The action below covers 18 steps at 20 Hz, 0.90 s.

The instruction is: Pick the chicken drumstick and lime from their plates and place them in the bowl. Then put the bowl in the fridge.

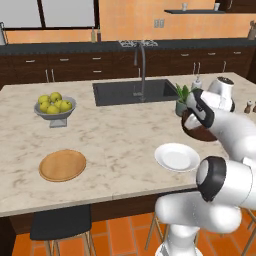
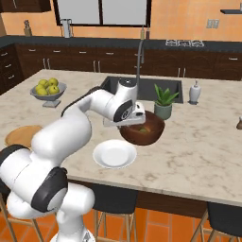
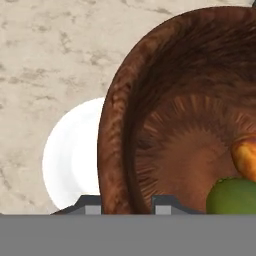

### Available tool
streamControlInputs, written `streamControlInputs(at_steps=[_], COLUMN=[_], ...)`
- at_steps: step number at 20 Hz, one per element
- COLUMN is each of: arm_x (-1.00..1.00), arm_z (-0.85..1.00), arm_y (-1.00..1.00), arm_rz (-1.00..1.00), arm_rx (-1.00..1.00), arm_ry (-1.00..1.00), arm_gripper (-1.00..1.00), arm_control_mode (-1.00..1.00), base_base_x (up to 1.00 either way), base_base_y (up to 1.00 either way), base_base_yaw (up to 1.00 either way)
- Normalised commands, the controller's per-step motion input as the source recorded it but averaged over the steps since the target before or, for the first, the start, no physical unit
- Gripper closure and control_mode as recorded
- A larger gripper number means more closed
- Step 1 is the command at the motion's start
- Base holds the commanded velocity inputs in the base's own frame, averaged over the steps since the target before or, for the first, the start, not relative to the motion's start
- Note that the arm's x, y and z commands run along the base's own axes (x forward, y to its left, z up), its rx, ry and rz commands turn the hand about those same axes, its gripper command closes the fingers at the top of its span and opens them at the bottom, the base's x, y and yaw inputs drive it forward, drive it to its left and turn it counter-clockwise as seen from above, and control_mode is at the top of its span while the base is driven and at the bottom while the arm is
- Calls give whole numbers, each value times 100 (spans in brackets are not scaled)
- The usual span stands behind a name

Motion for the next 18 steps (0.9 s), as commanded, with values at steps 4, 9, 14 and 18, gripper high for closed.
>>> streamControlInputs(at_steps=[4, 9, 14, 18], arm_x=[-72, -94, -74, -56], arm_z=[52, 84, 70, 49], arm_y=[43, 36, 35, 21], arm_rz=[62, 39, 32, 29], arm_rx=[-3, -2, -4, -13], arm_ry=[-1, -6, -1, -8], arm_gripper=[100, 100, 100, 100], arm_control_mode=[-100, -100, -100, -100], base_base_x=[0, 0, 0, 0], base_base_y=[0, 0, 0, 0], base_base_yaw=[0, 0, 0, 0])
